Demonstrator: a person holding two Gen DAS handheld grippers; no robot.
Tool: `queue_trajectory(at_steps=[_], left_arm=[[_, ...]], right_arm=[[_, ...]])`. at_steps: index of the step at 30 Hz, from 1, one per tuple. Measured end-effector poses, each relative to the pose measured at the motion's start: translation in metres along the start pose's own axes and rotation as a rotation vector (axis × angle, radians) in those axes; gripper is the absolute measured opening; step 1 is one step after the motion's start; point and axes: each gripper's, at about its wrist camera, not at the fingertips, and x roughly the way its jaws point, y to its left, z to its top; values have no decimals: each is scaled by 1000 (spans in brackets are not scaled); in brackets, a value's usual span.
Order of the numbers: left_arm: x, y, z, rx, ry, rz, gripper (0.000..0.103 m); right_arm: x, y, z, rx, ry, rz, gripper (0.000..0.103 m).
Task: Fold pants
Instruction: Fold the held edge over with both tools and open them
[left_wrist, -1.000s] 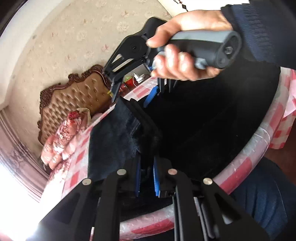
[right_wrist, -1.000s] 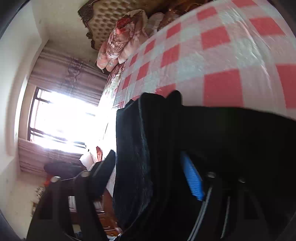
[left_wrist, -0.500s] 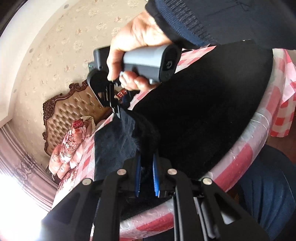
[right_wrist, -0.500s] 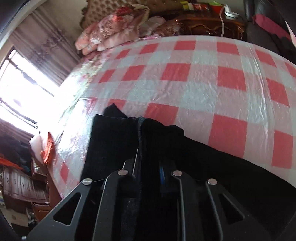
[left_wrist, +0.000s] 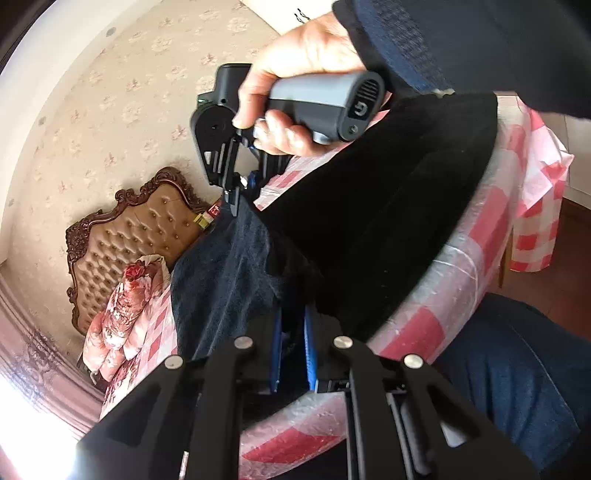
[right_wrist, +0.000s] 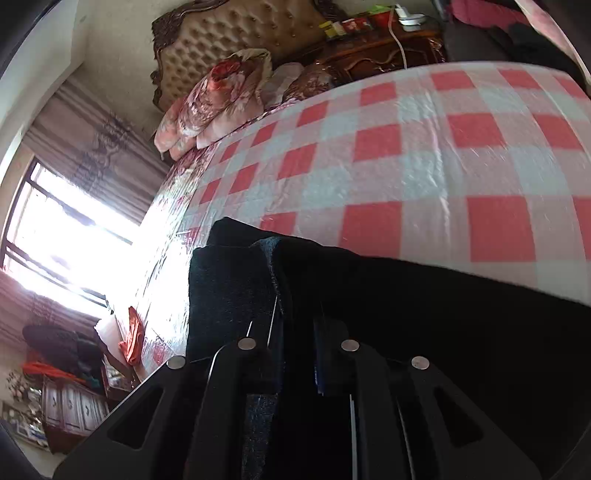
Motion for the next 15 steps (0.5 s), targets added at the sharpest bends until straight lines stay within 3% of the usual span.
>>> queue_trajectory(at_steps=[5,7,9,12,13,15], left_arm=[[6,1,-1,-2,31,-59,11],[8,5,-2,-20,41,-98,18],[6,16,0,-82,28,-218,56],[-8,49,0,-227,-5,-368,56],[-11,64,-2,-279,0,-405,56],[-16,123,-14,-467,-1,-493,56]], right_arm=[[13,-11,-9,-15,12,-70,14],[20,-7,-12,-59,13,-135,14],[24,-2,-17,-121,-9,-209,20],[22,3,-24,-184,-47,-277,31],[15,4,-25,-179,-75,-304,42],[-10,10,-33,-167,-167,-373,44]])
